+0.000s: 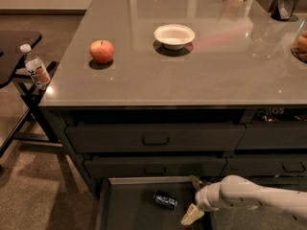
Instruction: Pick pepsi can from bottom drawer and place on counter
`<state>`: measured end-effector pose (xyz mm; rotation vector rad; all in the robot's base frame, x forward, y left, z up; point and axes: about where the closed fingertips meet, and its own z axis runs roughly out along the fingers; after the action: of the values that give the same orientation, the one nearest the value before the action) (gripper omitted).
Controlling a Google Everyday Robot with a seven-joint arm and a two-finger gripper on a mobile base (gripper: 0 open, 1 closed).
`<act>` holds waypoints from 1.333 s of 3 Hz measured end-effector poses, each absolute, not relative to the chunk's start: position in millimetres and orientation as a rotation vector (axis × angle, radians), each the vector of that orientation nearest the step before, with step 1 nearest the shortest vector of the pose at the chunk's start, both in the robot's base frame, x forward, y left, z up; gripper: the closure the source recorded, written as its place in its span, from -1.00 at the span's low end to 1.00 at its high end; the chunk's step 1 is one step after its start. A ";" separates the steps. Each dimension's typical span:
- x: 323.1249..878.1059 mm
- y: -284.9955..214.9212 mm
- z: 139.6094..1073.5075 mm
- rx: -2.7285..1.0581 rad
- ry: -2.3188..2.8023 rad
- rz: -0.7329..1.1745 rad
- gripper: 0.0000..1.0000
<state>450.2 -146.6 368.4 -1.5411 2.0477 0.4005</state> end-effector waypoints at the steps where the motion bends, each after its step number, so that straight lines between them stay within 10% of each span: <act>1: 449.2 -147.0 341.3 -1.489 2.022 0.439 -1.00; 4: 441.5 -132.7 277.7 -1.415 1.891 0.558 -1.00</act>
Offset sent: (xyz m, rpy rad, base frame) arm -0.0082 -0.0072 -0.0827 0.2844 -0.0573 -0.0053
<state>441.5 -132.7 277.7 -1.4147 1.8914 0.5580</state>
